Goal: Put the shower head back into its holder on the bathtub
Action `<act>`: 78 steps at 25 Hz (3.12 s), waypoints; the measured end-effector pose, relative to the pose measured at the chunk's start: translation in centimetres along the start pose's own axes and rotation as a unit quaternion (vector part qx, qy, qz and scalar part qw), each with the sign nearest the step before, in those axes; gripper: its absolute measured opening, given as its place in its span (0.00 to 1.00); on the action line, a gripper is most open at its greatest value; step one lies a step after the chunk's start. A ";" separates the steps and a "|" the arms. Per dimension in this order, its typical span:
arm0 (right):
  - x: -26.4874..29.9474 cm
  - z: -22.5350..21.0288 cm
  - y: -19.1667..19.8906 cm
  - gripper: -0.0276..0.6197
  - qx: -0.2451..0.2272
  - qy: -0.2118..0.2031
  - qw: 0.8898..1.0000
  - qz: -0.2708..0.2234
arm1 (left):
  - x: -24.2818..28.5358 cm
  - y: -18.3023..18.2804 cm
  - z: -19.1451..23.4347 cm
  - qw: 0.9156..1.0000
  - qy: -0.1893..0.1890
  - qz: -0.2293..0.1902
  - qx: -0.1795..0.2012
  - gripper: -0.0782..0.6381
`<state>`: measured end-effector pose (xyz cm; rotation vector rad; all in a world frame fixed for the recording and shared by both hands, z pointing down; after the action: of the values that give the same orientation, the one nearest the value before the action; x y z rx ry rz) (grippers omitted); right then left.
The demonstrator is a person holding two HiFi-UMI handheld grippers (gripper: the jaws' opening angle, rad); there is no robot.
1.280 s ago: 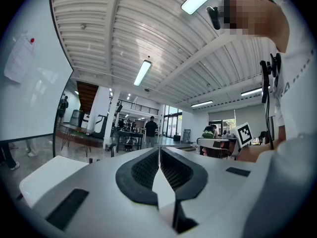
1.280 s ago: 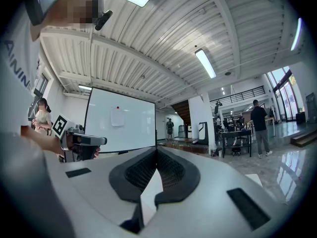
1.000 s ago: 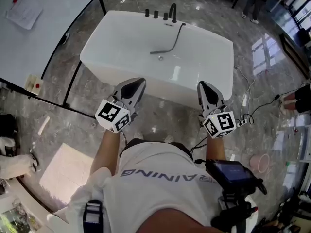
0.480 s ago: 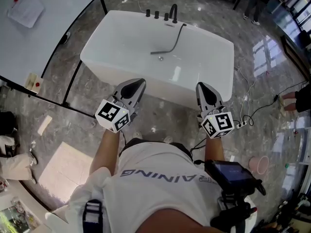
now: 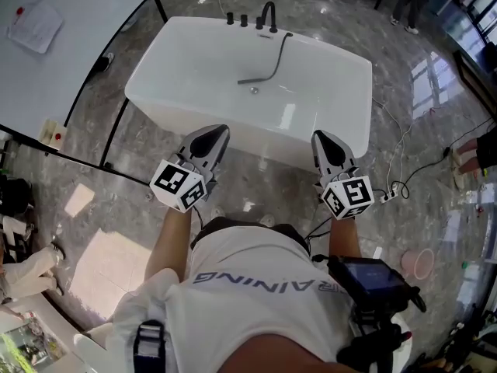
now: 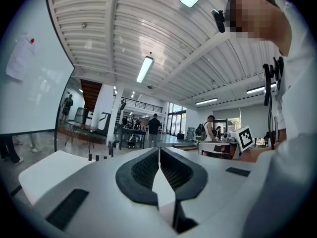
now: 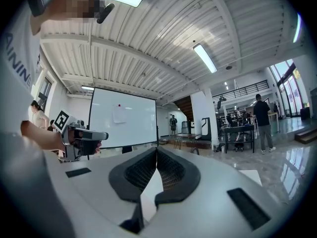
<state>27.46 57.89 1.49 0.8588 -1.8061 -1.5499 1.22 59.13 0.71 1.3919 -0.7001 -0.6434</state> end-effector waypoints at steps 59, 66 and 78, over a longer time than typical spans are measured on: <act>28.5 -8.0 3.6 0.06 0.002 0.017 0.996 0.088 | 17.6 4.5 27.4 0.996 0.061 0.031 -0.061 0.14; 29.1 -13.3 3.7 0.06 0.022 -0.010 0.996 0.082 | 22.2 3.3 26.0 0.997 0.036 0.038 -0.051 0.14; 30.2 -25.4 3.4 0.06 0.025 -0.069 0.993 0.089 | 32.6 2.5 22.7 0.998 -0.018 0.044 -0.042 0.14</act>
<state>28.71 19.07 9.31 0.6057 -1.9701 -1.4864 4.90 19.82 6.31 1.2676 -0.7504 -0.6215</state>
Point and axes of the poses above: the fingertips, and each gripper's own axes: x forward along the fingers, z to its left, y out of its underside, the point moved 5 cm from there along -x, backward along the fingers, and after that the axes turned 6 degrees about x, right-handed, at the moved point
